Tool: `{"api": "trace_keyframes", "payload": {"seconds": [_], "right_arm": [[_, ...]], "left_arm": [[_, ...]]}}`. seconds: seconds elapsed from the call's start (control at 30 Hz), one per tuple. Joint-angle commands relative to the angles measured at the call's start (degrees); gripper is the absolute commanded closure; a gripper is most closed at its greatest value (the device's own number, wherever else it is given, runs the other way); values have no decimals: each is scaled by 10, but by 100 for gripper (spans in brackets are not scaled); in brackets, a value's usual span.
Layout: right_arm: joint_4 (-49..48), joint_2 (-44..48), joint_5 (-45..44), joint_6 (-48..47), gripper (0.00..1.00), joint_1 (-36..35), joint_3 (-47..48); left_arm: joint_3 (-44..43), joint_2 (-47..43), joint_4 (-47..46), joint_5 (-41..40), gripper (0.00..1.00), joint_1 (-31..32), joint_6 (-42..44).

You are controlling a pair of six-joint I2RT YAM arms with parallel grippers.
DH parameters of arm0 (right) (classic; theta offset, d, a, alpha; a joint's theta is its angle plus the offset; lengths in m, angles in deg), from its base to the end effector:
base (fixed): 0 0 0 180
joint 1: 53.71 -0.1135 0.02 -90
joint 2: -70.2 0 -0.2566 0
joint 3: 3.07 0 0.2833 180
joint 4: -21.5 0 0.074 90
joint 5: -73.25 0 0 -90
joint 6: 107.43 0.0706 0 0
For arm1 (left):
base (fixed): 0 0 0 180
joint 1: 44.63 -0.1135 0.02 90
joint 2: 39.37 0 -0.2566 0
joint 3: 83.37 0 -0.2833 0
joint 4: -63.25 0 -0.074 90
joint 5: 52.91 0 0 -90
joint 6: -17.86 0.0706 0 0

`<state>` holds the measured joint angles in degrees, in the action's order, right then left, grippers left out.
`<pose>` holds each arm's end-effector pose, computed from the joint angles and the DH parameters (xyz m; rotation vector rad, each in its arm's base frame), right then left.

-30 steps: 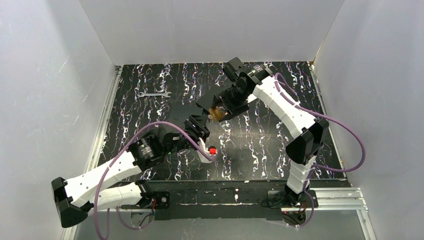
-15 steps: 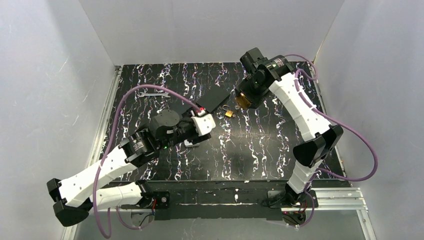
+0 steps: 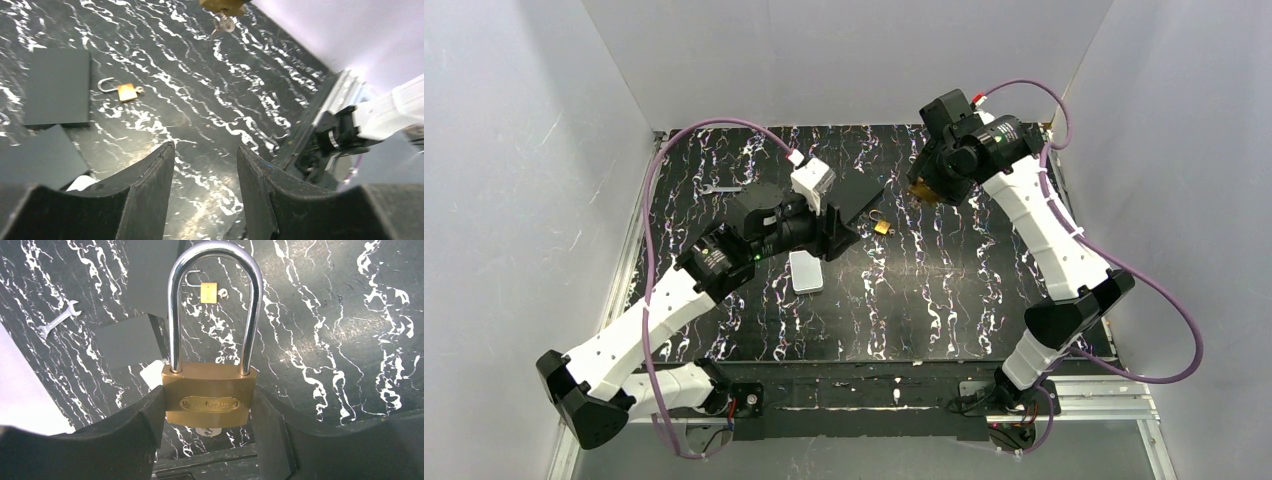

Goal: Unlock with the key

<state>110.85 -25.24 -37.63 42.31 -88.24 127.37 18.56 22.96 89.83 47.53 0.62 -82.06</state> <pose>0.3092 0.1822 0.4177 0.6756 2.3566 0.2700 0.2122 -0.2323 0.3906 0.6879 1.7040 -0.8498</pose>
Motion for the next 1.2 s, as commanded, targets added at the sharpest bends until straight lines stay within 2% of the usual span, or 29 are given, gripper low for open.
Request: {"api": "trace_keyframes", "payload": {"seconds": [0.0, 0.23, 0.43, 0.67, 0.83, 1.17], "right_arm": [[-64, 16, 12, -16, 99, -3, 9], [-150, 48, 49, -36, 99, -1, -31], [-220, 79, 90, -55, 99, 5, -79], [-228, 76, 127, -67, 99, 10, -72], [-232, 78, 140, -69, 99, 11, -75], [-237, 78, 154, -71, 99, 11, -77]], "left_arm": [[-12, 10, -65, 74, 53, -15, -115], [-7, 41, -134, 103, 55, -34, -206], [-24, 70, -140, 90, 59, -47, -246], [-41, 105, -167, 108, 60, -54, -275], [-43, 116, -175, 72, 61, -56, -291], [-65, 149, -176, 70, 70, -57, -290]]}}
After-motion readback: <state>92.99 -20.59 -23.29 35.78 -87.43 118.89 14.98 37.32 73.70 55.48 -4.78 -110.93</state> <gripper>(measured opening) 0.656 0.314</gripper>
